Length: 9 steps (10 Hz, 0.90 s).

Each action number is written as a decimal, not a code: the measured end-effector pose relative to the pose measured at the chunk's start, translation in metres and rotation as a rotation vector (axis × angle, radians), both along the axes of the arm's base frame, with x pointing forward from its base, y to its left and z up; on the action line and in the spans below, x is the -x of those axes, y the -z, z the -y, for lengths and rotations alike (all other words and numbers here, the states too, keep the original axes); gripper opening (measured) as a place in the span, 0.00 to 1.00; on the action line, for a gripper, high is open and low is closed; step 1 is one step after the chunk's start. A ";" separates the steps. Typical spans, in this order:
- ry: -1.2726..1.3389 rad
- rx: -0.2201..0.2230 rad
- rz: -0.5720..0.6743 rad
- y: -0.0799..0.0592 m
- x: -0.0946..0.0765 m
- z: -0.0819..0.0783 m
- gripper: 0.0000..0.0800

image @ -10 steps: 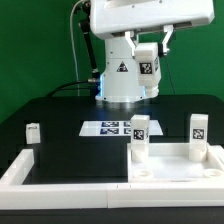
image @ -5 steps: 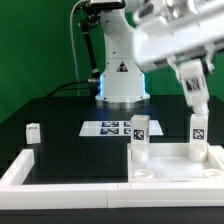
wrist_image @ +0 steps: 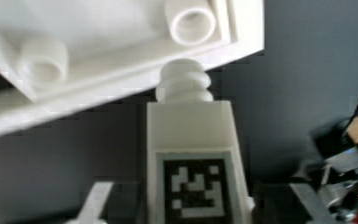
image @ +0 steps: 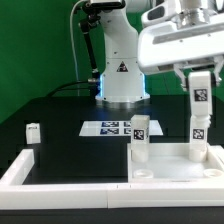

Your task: Assemble square table

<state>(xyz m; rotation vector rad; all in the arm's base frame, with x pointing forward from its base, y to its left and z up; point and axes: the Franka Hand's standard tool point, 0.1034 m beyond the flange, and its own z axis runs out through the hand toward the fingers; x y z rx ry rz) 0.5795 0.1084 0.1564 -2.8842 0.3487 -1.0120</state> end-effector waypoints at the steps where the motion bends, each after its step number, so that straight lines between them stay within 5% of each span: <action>1: -0.026 0.011 -0.001 -0.002 -0.003 -0.009 0.36; 5: -0.025 0.018 -0.003 0.000 -0.002 -0.005 0.36; 7: -0.067 0.091 0.010 0.014 -0.013 0.007 0.36; 9: -0.074 0.107 0.004 0.024 -0.024 0.005 0.36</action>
Offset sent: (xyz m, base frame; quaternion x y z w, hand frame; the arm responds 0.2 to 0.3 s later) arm 0.0000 0.0000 0.0000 0.0000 0.0000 0.0000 1.0000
